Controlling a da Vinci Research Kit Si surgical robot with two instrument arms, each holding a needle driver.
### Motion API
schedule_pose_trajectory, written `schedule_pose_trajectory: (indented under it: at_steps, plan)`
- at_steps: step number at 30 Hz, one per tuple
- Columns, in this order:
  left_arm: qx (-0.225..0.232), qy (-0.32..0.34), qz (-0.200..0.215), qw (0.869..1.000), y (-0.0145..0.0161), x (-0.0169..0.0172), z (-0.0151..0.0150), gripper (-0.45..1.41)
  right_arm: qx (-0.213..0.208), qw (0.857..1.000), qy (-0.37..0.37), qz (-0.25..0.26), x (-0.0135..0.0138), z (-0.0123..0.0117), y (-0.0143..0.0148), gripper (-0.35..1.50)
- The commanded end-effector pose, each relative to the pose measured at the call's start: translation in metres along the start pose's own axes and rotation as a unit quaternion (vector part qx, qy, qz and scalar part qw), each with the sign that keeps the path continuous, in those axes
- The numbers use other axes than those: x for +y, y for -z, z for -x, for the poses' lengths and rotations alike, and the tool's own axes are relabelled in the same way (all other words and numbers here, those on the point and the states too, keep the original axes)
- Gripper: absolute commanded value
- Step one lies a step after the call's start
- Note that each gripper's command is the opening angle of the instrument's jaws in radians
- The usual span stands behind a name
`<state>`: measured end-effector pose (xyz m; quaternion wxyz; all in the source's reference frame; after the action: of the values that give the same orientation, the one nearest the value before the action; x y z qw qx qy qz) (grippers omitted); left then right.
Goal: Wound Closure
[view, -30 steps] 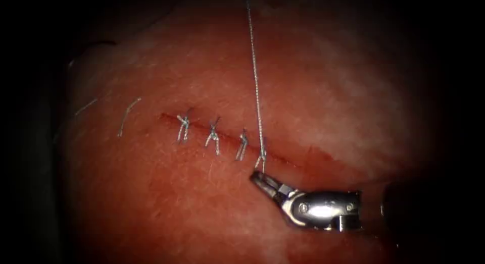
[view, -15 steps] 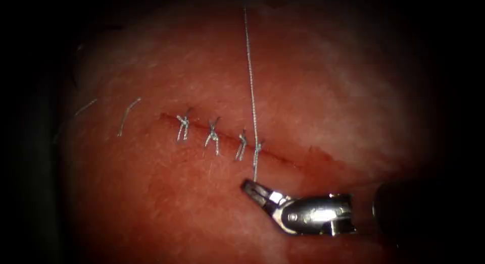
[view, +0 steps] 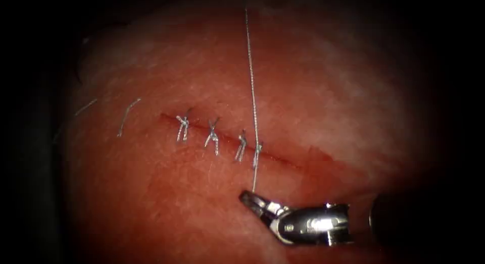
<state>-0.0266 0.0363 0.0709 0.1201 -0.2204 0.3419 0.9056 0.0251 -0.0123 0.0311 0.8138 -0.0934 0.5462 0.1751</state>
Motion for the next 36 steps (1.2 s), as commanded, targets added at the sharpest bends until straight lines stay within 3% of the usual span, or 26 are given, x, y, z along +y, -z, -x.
schedule_pose_trajectory:
  at_steps: [1,6,8,10,11,13,16,17,20,21,22,27,36]
  plan:
    - [0.0,0.0,0.001,1.0,-0.0002,0.001,-0.0001,-0.45,-0.001,1.0,-0.002,-0.003,-0.0017,0.0004,0.0,-0.35]
    - [0.009,-0.001,0.004,1.0,0.001,0.0028,-0.0005,-0.45,0.011,1.0,-0.013,0.01,-0.0006,-0.0005,-0.0004,-0.35]
    - [0.013,-0.004,0.02,1.0,0.0024,0.004,-0.001,-0.45,0.02,0.999,-0.036,0.028,0.0002,-0.0011,-0.0001,0.42]
    - [0.014,-0.002,0.047,0.999,0.0042,0.0049,-0.0016,-0.45,0.022,0.997,-0.056,0.048,0.0013,-0.0018,0.0005,1.01]
    - [0.015,0.0,0.058,0.998,0.0054,0.0053,-0.0019,-0.45,0.02,0.997,-0.065,0.048,0.0019,-0.0022,0.0008,1.13]
    - [0.019,0.006,0.069,0.997,0.0076,0.0059,-0.0023,-0.45,0.021,0.995,-0.08,0.047,0.0026,-0.0027,0.0014,1.2]
    - [0.028,0.023,0.095,0.995,0.0144,0.0064,-0.0033,-0.45,0.023,0.993,-0.108,0.039,0.0041,-0.0039,0.0034,1.4]
    - [0.028,0.023,0.095,0.995,0.0144,0.0064,-0.0033,-0.45,0.023,0.993,-0.108,0.039,0.0041,-0.0039,0.0034,1.4]
    - [0.032,0.029,0.114,0.992,0.0213,0.0056,-0.0041,-0.45,0.024,0.988,-0.15,0.033,0.005,-0.005,0.0045,1.43]
    - [0.034,0.032,0.119,0.992,0.0231,0.0051,-0.0046,-0.45,0.023,0.982,-0.187,0.034,0.0054,-0.0052,0.0044,1.4]
    - [0.038,0.039,0.113,0.992,0.0253,0.0043,-0.0057,-0.45,0.028,0.974,-0.225,0.024,0.0063,-0.005,0.0041,1.25]
    - [0.041,0.039,0.107,0.993,0.0281,0.002,-0.0083,-0.45,0.005,0.972,-0.236,0.018,0.0092,-0.0026,0.0023,1.23]
    - [0.05,0.042,0.09,0.994,0.0318,-0.0002,-0.0117,-0.45,-0.003,0.96,-0.279,0.024,0.0118,0.0008,-0.0012,1.32]
